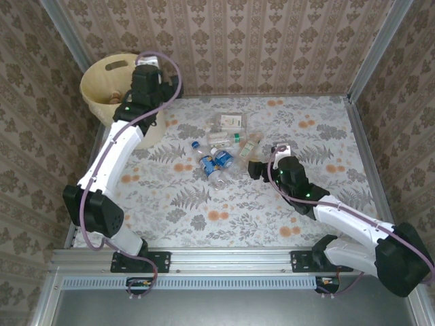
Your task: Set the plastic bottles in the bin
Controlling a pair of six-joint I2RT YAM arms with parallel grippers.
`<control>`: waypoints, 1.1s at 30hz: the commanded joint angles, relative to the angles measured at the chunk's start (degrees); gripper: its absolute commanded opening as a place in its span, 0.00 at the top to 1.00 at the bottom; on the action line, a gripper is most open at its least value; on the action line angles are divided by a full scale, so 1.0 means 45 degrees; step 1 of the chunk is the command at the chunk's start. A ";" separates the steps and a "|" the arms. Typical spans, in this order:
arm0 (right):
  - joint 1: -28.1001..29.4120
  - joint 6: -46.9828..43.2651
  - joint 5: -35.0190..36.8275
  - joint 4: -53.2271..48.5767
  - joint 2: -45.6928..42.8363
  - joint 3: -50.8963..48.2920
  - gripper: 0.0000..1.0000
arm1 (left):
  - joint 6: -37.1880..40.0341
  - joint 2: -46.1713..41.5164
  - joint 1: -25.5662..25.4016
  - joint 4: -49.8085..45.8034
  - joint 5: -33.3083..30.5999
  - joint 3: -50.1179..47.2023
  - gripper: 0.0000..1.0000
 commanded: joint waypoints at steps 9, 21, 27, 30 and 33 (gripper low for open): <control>0.0694 -0.1669 -0.2294 -0.0899 0.3186 0.2263 0.01 | -0.2250 -0.0295 -0.0974 -0.0078 -0.0310 -0.1698 0.00; 0.1071 -0.1604 -0.2537 -0.1344 0.6701 0.4655 0.27 | -0.2396 -0.0555 -0.0876 -0.0356 -0.0722 -0.2448 0.00; 0.1091 -0.1326 -0.2099 -0.2203 0.7787 0.5533 0.29 | -0.2502 -0.0695 -0.0760 -0.0400 -0.0777 -0.2724 0.00; 0.1110 -0.1410 -0.1917 -0.2645 0.8140 0.5802 0.29 | -0.2661 -0.0687 -0.0760 -0.0495 -0.0669 -0.2816 0.00; 0.1123 -0.1473 -0.1894 -0.3133 0.8524 0.6046 0.30 | -0.3031 -0.0677 -0.0745 -0.0630 -0.0327 -0.3031 0.00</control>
